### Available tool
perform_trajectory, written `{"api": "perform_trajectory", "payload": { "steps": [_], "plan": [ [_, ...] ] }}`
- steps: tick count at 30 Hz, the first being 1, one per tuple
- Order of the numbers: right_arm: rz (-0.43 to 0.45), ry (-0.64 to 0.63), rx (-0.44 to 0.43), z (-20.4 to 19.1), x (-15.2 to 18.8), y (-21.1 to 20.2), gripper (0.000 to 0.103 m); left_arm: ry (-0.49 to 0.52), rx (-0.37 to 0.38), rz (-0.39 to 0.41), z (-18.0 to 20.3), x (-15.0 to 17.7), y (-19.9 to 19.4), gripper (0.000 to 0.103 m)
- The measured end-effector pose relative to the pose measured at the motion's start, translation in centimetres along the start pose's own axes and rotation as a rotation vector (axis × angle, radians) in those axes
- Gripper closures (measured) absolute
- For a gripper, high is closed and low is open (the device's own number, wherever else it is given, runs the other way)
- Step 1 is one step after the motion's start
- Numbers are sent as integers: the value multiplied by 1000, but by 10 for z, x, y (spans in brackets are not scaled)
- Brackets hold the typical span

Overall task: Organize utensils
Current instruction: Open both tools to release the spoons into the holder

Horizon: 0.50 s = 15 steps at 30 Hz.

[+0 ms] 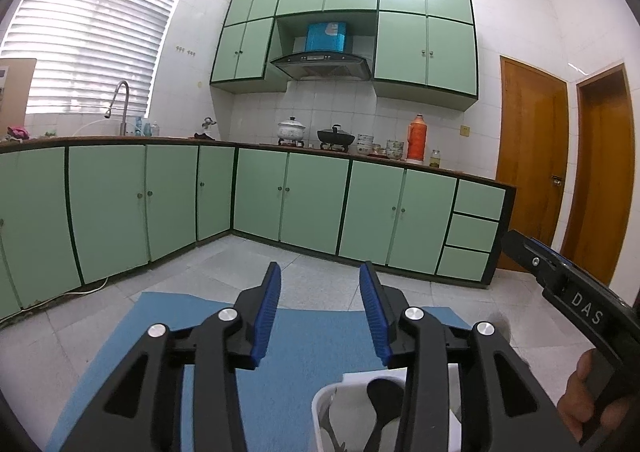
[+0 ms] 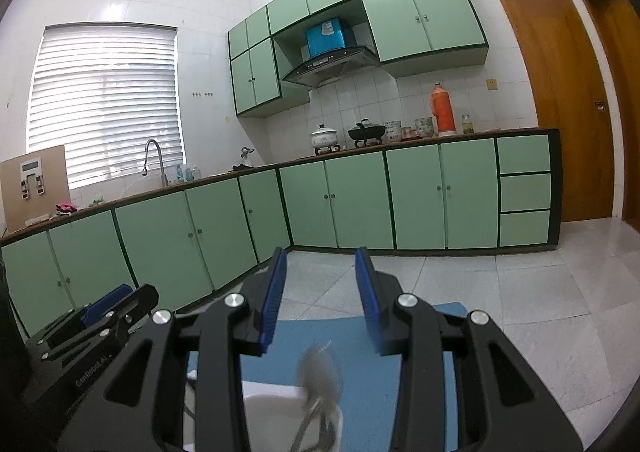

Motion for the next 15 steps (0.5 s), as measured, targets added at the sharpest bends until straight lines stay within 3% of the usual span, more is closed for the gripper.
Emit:
{"api": "perform_trajectory", "payload": {
  "steps": [10, 15],
  "plan": [
    [-19, 7, -23, 4, -2, -8, 68, 6, -2, 0, 2, 3, -7, 61],
    [-24, 11, -22, 5, -4, -13, 68, 11, -12, 6, 3, 6, -15, 54]
  ]
}}
Point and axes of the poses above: each gripper's, at about its wrist camera, not at the fingertips, and y roughly the way its jaws point, z to its right, x to its underside, the point moved 2 cm from there along y, roughly the way its jaws point
